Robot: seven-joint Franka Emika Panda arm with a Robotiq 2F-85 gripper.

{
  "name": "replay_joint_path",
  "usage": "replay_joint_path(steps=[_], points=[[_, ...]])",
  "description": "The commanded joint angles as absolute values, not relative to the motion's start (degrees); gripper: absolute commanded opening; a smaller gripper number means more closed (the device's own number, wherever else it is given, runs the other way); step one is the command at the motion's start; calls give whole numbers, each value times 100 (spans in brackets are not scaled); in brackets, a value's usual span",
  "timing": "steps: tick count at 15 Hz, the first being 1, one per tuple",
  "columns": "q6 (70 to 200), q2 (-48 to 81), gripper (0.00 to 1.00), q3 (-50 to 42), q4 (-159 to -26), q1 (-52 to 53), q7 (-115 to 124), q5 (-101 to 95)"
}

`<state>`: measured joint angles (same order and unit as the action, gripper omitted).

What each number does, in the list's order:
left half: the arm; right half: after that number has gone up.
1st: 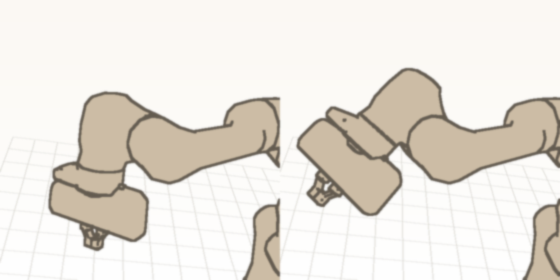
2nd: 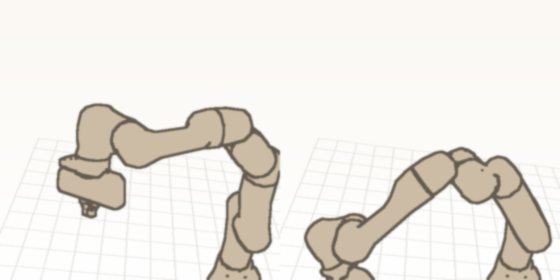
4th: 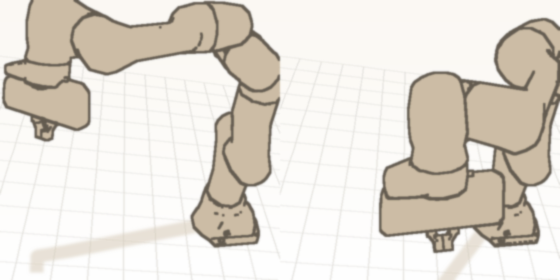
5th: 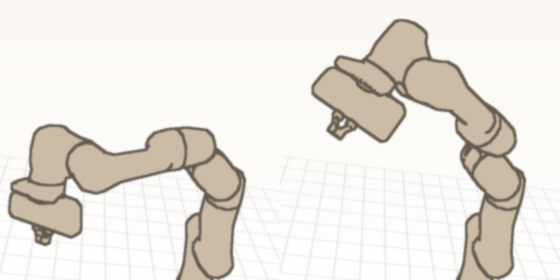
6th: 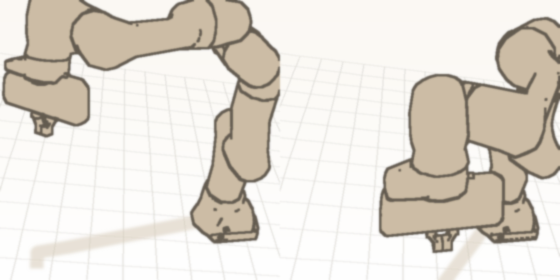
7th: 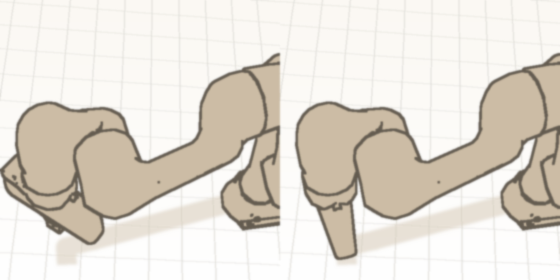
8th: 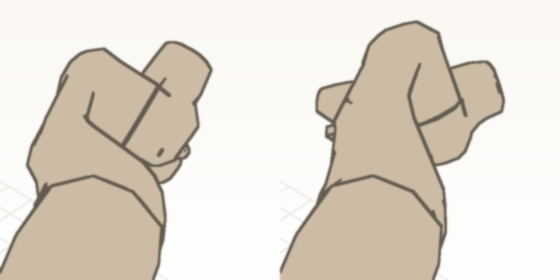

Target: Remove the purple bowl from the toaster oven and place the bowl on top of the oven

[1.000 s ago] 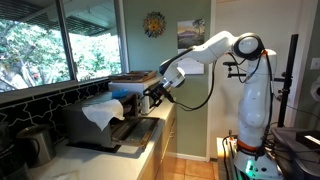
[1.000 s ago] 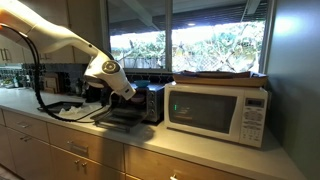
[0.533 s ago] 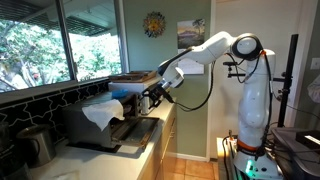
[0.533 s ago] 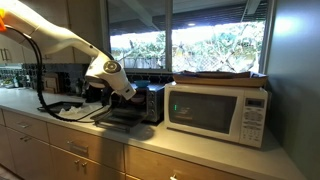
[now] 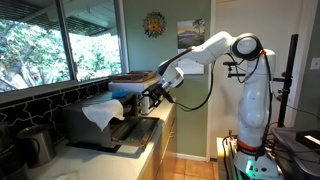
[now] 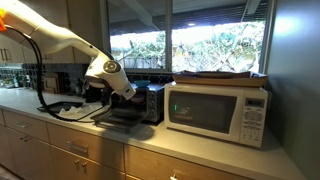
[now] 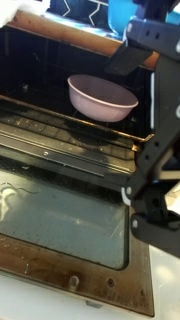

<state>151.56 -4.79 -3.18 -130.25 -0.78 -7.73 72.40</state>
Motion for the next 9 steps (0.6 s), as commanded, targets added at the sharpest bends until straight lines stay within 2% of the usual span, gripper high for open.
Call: replay_joint_path(steps=[1,5,9], points=[[15573,-450,100,-138,-13180,-99,225,6572],[15158,-338,100,-179,-13106,-188,1578,5423],[14293,-406,100,-318,-12741,-210,1382,5828]])
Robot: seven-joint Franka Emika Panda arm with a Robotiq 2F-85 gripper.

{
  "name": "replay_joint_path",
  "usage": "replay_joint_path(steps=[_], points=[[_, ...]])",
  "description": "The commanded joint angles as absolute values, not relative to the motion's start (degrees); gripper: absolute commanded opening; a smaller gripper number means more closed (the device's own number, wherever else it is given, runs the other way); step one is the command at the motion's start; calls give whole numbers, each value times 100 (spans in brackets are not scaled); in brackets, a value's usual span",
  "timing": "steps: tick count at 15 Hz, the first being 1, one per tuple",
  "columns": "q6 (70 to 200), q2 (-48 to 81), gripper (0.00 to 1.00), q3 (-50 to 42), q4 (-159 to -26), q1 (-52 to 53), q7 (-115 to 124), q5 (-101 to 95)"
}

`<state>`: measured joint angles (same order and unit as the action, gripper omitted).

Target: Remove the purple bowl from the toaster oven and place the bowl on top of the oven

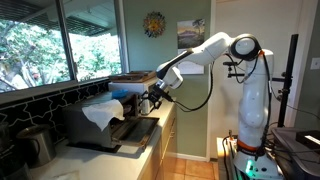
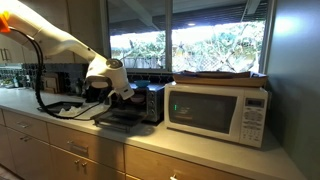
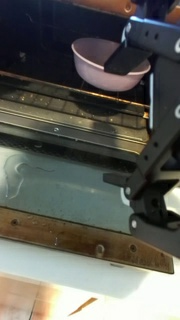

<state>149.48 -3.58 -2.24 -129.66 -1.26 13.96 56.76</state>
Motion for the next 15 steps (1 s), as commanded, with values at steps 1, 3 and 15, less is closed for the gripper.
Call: replay_joint_path(steps=[1,3,15], points=[[14141,-389,100,-340,-12666,-234,1384,5815],[14341,-377,100,-288,-12696,-213,1414,5700],[14773,311,100,-205,-12238,-182,1010,6670]])
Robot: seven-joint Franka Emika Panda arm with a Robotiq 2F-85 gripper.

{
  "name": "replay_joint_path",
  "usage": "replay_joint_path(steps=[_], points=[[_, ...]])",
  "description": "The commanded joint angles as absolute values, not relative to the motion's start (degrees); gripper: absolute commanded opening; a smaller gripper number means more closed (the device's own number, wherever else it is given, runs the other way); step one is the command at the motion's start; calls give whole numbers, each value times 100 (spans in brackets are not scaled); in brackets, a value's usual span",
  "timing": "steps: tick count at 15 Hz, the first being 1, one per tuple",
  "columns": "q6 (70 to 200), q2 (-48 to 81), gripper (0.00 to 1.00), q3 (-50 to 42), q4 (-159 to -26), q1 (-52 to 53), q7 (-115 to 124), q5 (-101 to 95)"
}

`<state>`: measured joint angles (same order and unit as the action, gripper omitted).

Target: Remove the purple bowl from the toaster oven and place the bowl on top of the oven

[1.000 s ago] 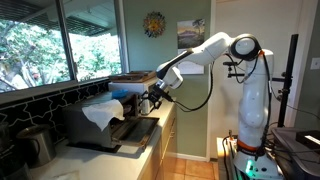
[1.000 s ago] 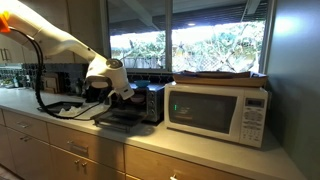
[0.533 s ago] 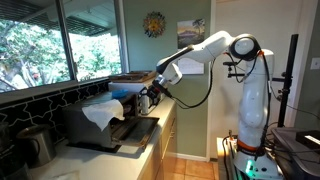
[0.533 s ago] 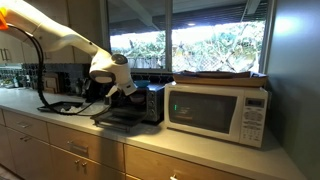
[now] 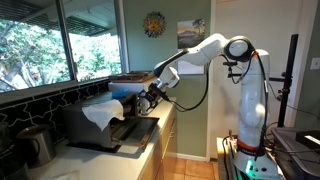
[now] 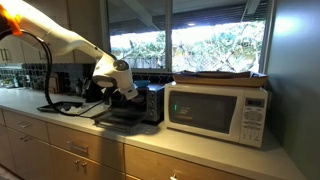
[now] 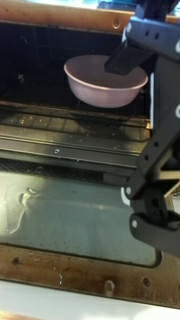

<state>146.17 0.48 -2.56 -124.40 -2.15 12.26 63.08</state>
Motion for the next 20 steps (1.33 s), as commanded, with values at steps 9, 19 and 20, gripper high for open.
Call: replay_joint_path(steps=[9,19,20], points=[[14853,808,100,-78,-11833,-143,820,7067],[15103,1090,71,-38,-11592,-120,789,7225],[15097,1094,61,-41,-11595,-120,800,7213]])
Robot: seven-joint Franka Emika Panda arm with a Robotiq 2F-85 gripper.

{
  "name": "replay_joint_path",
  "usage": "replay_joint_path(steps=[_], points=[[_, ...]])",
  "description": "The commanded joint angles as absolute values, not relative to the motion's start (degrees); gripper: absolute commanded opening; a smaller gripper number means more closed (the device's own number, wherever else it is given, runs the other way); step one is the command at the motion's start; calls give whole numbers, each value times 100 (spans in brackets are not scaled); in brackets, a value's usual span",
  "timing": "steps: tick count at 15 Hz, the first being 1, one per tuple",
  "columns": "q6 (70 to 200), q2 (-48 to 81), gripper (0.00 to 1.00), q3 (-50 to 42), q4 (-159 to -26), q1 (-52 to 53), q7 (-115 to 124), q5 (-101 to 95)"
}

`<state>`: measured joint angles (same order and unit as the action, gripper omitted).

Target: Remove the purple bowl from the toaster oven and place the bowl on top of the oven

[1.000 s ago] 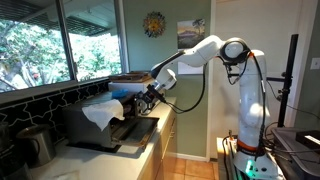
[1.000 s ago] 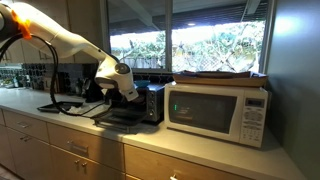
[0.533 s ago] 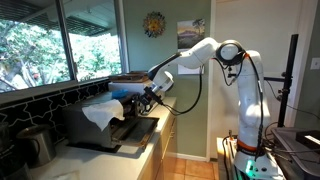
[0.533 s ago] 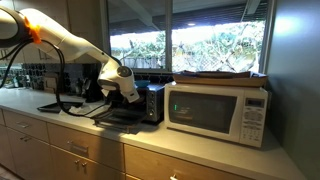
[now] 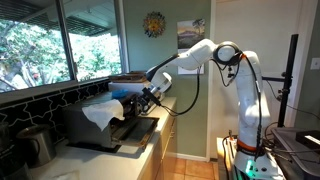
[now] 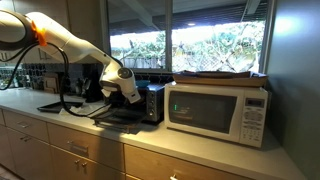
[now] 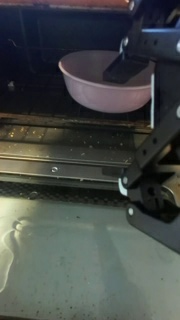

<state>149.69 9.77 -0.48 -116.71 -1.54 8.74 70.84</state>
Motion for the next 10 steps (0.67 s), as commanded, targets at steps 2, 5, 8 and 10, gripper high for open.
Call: replay_joint_path(steps=[2,5,8,10], points=[[15079,1101,46,-46,-11599,-117,827,7166],[15050,1058,22,-60,-11645,-112,887,7079],[15030,1000,1,-73,-11702,-108,936,6979],[15029,960,0,-77,-11736,-111,947,6955]])
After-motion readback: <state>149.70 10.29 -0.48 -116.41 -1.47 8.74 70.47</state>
